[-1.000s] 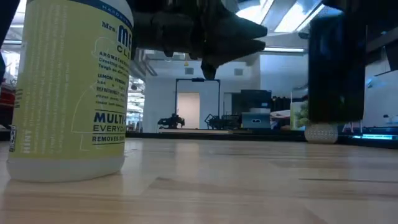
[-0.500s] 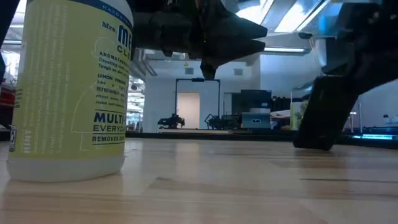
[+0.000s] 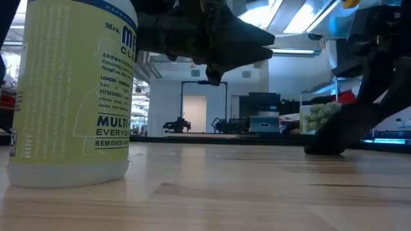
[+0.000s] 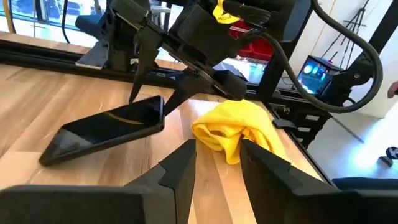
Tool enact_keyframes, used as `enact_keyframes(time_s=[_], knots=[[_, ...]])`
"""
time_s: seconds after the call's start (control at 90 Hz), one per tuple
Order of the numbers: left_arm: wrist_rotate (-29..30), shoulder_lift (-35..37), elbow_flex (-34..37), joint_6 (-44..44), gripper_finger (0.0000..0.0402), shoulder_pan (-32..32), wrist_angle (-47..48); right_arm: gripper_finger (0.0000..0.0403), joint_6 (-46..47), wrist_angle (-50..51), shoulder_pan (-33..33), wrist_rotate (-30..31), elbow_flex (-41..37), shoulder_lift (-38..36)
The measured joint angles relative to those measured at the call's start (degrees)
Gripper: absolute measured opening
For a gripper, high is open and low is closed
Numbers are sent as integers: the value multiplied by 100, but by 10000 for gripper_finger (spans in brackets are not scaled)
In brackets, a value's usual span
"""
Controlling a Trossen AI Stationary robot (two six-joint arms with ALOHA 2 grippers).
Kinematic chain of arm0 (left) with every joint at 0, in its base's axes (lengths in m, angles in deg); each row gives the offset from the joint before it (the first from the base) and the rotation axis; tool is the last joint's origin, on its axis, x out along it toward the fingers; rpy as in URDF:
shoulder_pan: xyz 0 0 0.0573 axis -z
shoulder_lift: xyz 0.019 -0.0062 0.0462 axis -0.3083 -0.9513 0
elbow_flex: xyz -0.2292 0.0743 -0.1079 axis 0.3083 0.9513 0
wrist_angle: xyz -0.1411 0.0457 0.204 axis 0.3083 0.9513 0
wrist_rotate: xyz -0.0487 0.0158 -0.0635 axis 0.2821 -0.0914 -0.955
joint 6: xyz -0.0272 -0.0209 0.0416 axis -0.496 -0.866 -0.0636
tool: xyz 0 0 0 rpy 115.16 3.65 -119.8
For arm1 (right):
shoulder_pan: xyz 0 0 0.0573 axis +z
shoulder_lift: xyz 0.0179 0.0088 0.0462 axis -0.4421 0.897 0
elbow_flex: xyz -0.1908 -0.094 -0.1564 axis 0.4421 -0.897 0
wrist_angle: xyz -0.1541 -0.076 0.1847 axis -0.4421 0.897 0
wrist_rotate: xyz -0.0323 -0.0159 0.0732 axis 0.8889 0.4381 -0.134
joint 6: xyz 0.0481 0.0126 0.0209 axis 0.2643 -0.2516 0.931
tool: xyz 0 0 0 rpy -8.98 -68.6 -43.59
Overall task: Apply microfiber cloth
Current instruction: Wipe the black cellphone with the yellow microfiber cloth
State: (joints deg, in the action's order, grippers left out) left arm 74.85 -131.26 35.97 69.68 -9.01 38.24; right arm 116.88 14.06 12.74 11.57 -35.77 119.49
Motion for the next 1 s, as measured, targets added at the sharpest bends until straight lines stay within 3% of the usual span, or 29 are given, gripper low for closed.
enact_keyframes(time_s=[0.189,0.356,0.456,0.511,0.6,0.811,0.911,1.0], knots=[[0,0,0,-15,107,0,-2,216,92,53,0,-343,43,0],[0,0,0,-15,107,0,-8,218,632,95,17,-1764,476,-11],[0,0,0,-16,107,0,-13,218,1037,-504,158,-2699,599,-19],[0,0,0,-15,107,0,-13,218,1282,-949,279,-2926,593,-17],[0,0,0,-17,107,0,-19,218,1515,-1529,506,-2902,542,0],[0,0,0,-54,107,0,-21,218,1515,-1593,927,-1960,535,525],[0,0,0,-103,107,0,-21,214,1165,-1593,986,-1988,531,1106],[0,0,0,-101,107,0,-23,184,1086,-1644,951,-2352,566,1571]])
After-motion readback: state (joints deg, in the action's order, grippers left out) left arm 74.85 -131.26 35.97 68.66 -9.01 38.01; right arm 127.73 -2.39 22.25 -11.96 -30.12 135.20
